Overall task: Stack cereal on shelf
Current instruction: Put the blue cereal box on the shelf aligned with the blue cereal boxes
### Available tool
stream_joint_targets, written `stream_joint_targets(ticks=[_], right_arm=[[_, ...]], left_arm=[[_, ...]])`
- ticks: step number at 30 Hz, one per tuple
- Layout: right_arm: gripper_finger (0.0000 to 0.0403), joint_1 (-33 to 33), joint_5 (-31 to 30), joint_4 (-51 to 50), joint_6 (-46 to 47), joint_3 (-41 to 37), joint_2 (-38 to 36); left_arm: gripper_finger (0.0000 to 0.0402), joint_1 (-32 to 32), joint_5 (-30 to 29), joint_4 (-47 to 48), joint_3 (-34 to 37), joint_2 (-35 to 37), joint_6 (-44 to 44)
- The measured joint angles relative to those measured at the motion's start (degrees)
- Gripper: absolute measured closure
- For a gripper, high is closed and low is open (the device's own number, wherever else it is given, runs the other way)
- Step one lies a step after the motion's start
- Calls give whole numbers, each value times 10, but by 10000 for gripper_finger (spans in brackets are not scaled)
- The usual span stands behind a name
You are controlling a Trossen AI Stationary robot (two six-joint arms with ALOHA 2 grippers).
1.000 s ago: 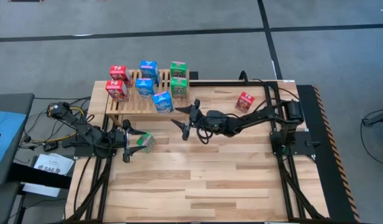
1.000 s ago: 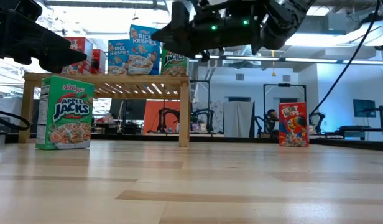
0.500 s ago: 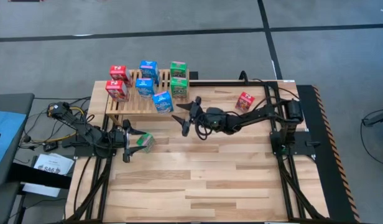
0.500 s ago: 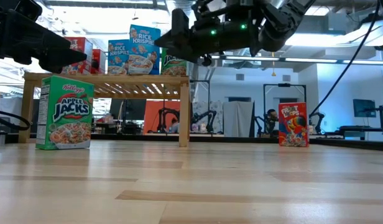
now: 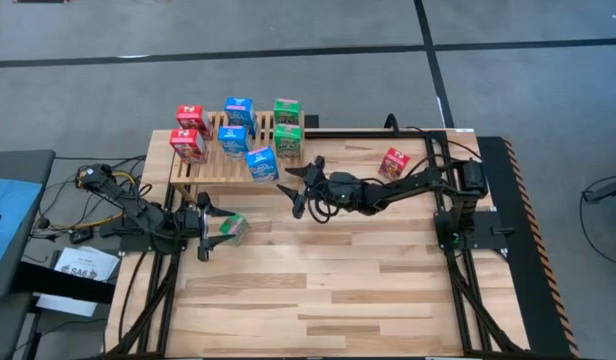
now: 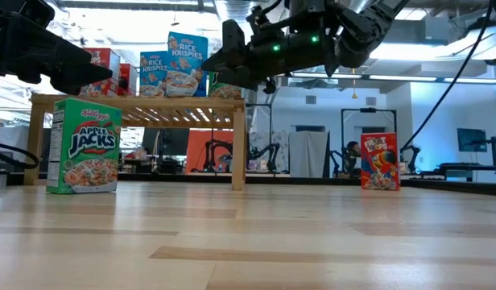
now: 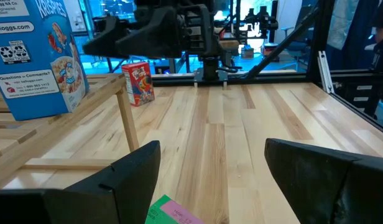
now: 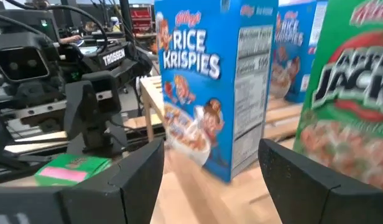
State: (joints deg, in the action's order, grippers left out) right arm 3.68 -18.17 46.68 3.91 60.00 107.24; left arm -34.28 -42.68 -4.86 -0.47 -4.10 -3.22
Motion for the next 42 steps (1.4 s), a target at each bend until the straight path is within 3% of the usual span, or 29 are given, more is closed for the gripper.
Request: stream_joint_targets(ticks=[4, 9, 14, 18, 21, 27, 31, 37, 42], right_arm=[[117, -17, 0, -28, 23, -3, -48], [117, -39, 0, -45, -48, 9, -118], [117, -50, 19, -55, -109, 109, -89], [117, -56, 47, -159, -130, 229, -23], [117, -57, 50, -260, -114, 293, -15], [117, -50, 35, -446, -53, 304, -32], [117, -58, 14, -501, -21, 304, -35], [117, -73, -14, -415, -6, 209, -52], [117, -78, -22, -206, -13, 75, -99]], left_arm=[[121, 0, 0, 0, 0, 0, 0], [121, 0, 0, 0, 0, 0, 0], [121, 0, 0, 0, 0, 0, 0], [121, 0, 1, 0, 0, 0, 0], [121, 0, 1, 0, 0, 0, 0], [121, 0, 1, 0, 0, 0, 0], [121, 0, 0, 0, 0, 0, 0], [121, 0, 0, 0, 0, 0, 0], [121, 0, 0, 0, 0, -1, 0]])
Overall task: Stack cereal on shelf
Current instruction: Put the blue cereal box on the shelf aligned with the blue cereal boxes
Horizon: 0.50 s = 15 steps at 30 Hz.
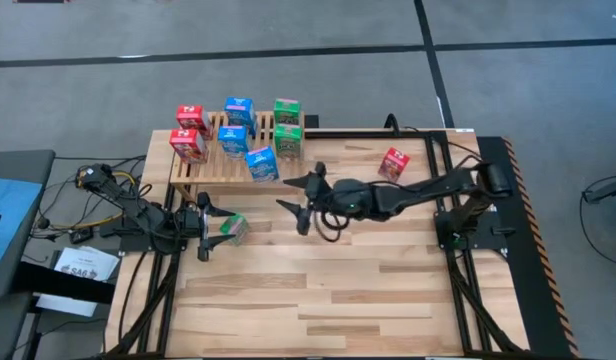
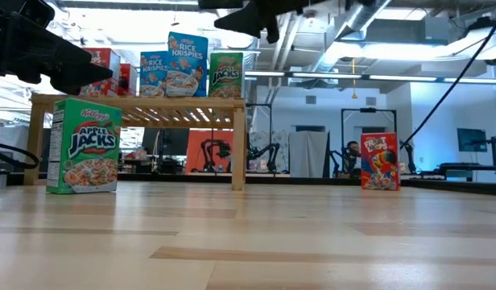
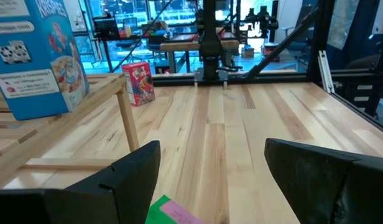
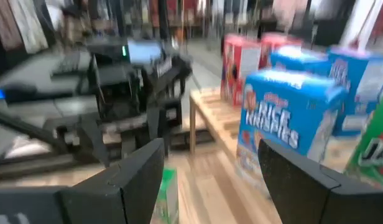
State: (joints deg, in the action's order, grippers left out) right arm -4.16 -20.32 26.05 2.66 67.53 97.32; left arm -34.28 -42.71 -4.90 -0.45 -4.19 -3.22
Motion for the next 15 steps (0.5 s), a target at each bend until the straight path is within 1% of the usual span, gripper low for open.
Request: stream_joint_targets(ticks=[2, 4, 7, 9, 15], right_arm=[[117, 0, 0, 75, -30, -31, 3], [117, 0, -5, 105, -58, -39, 5], [117, 9, -6, 94, -70, -40, 4], [117, 18, 4, 94, -70, -40, 15], [117, 47, 8, 112, -38, -41, 50]], left_arm=[[121, 0, 0, 1, 0, 0, 0], [121, 0, 0, 1, 0, 1, 0], [121, 0, 1, 0, 0, 1, 0], [121, 0, 1, 0, 0, 1, 0], [121, 0, 2, 1, 0, 1, 0]])
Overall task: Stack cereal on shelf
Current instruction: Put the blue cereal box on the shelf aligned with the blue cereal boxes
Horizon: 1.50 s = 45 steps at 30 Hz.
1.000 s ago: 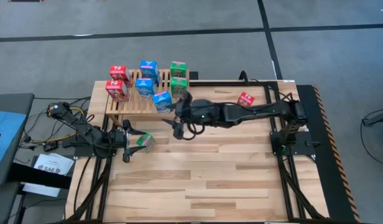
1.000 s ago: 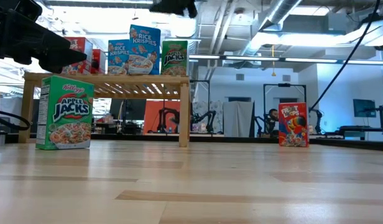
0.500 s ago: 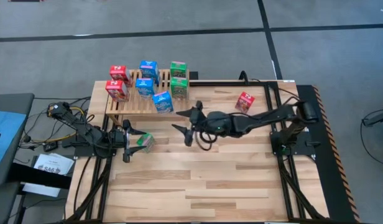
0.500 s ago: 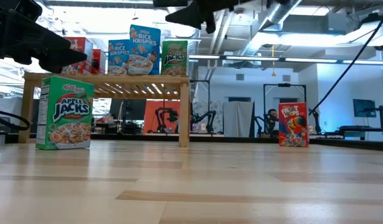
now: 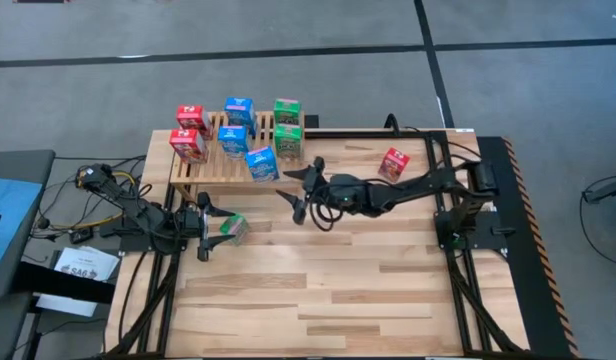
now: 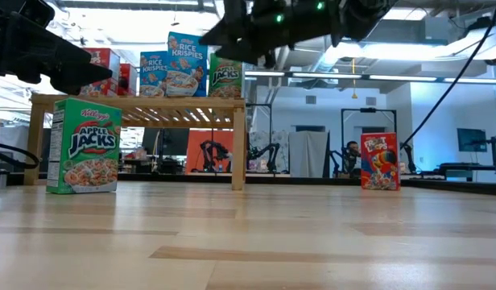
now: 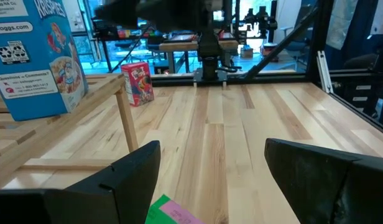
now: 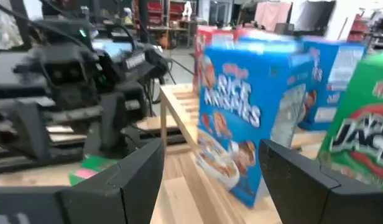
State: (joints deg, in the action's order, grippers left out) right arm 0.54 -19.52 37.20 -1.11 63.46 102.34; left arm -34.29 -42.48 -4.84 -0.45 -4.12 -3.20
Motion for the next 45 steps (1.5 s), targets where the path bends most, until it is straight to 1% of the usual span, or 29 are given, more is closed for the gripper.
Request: stream_joint_targets(ticks=[9, 14, 19, 21, 24, 27, 30, 32, 34, 37, 39, 45], right_arm=[[117, 30, 1, -2, 0, 0, 2], [117, 44, 27, -2, 2, 0, 3], [117, 45, 29, 16, 7, 1, 23], [117, 44, 17, 31, 11, 5, 30], [117, 47, 16, 19, 13, 2, 32], [117, 49, 15, 36, 13, 20, 36], [117, 49, 16, 18, 17, 28, 47], [117, 49, 16, 24, 15, 40, 65], [117, 49, 17, 14, 19, 43, 67], [117, 50, 18, 26, 23, 59, 80], [117, 50, 18, 13, 29, 63, 88], [117, 47, 20, -5, 51, 75, 85]], left_arm=[[121, 0, -1, 0, 0, 0, 0], [121, 0, -1, 0, 0, 0, 0], [121, 0, -2, 0, 0, 0, 0], [121, 0, -2, 0, 0, 0, 0], [121, 0, -2, 0, 0, 0, 0], [121, 0, -2, 0, 0, 0, 0], [121, 0, -2, 0, 0, 0, 0], [121, 0, -2, 0, 0, 0, 0], [121, 0, -2, 0, 0, 0, 0], [121, 0, -2, 0, 0, 0, 0], [121, 0, -2, 0, 0, 0, 0], [121, 0, -2, 0, 0, 0, 0]])
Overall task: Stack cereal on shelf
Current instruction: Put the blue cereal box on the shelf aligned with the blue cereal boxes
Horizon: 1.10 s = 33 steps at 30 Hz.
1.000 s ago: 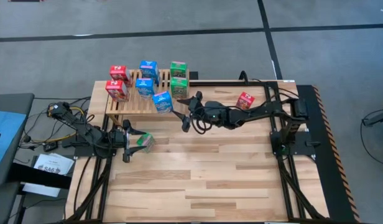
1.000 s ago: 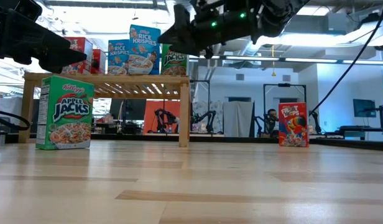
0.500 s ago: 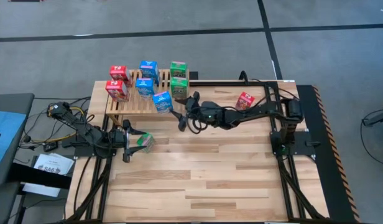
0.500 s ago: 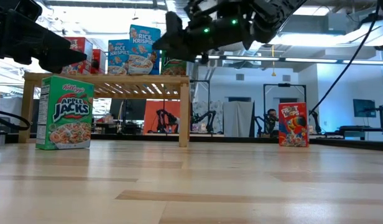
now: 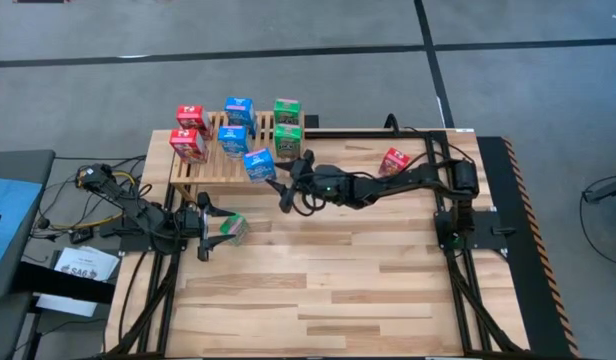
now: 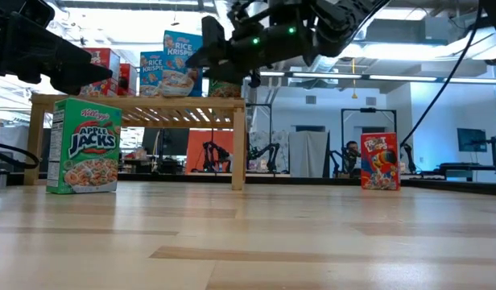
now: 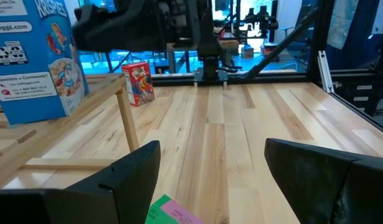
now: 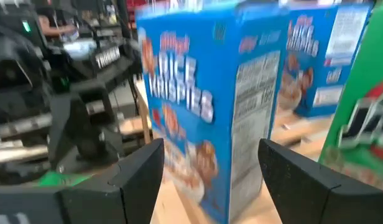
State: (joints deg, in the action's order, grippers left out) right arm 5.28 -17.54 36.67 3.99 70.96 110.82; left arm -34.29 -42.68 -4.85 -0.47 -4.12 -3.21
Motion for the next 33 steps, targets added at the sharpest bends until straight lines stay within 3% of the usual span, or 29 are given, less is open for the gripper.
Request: stream_joint_targets(ticks=[20, 33], right_arm=[[117, -4, -21, -22, 58, 0, 1], [117, -19, -24, -117, 81, -1, -34]], left_arm=[[121, 0, 0, 0, 0, 0, 0], [121, 0, 0, 0, 0, 0, 0]])
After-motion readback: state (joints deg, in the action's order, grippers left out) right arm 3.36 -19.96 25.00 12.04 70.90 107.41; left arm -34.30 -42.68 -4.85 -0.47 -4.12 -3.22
